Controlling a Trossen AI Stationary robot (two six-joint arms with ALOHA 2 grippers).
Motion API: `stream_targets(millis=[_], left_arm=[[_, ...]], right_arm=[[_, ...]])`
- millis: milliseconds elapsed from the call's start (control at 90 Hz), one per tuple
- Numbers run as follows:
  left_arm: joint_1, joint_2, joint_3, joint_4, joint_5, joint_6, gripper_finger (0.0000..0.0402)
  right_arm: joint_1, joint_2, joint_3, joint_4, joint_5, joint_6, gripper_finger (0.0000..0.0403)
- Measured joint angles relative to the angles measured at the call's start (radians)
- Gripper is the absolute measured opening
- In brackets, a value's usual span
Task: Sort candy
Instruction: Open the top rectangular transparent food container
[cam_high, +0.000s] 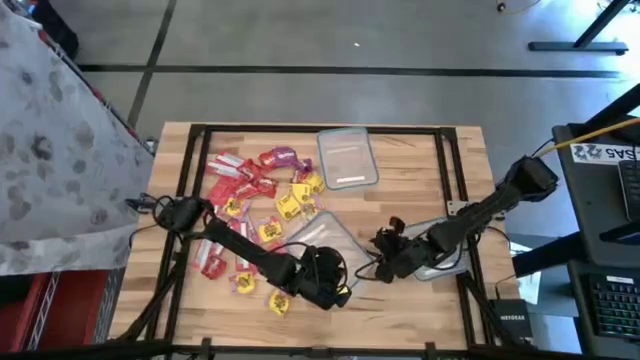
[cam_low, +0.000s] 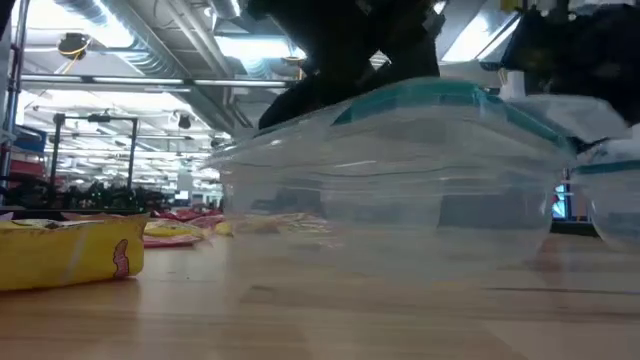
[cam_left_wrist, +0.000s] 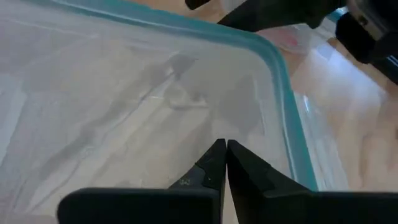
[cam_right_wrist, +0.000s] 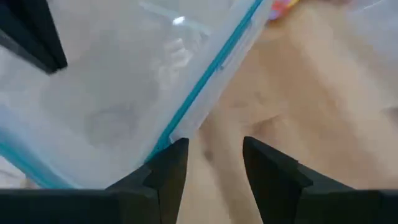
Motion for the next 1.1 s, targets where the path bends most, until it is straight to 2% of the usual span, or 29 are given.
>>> stream_targets(millis=[178, 344, 522, 600, 700, 789, 933, 1100], left_arm=[[-0.001, -0.043, -0.006, -0.010, 0.055, 0.053, 0.0000], [0.001, -0.105, -0.014, -0.055, 0.042, 0.091, 0.0000], [0.008, -0.147, -0.017, -0.090, 0.015, 0.088, 0.0000], [0.010, -0.155, -0.017, -0.099, 0.017, 0.084, 0.0000], [0.012, -0.156, -0.016, -0.104, 0.017, 0.069, 0.0000], [0.013, -0.158, -0.016, -0.105, 0.031, 0.063, 0.0000], [0.006, -0.163, -0.012, -0.173, 0.072, 0.019, 0.0000], [-0.034, -0.165, -0.010, -0.229, 0.071, -0.043, 0.0000]], right_arm=[[0.037, 0.034, -0.002, 0.123, -0.143, -0.011, 0.0147], [0.038, 0.116, 0.034, 0.283, -0.229, -0.073, 0.0147], [0.038, 0.248, 0.153, 0.452, -0.252, -0.159, 0.0147], [0.038, 0.298, 0.228, 0.477, -0.314, -0.247, 0.0147], [0.050, 0.321, 0.317, 0.394, -0.414, -0.365, 0.0147], [0.066, 0.297, 0.376, 0.227, -0.410, -0.400, 0.0147], [0.090, 0.249, 0.410, -0.088, -0.243, -0.396, 0.0147], [0.125, 0.197, 0.413, -0.413, -0.058, -0.333, 0.0147]])
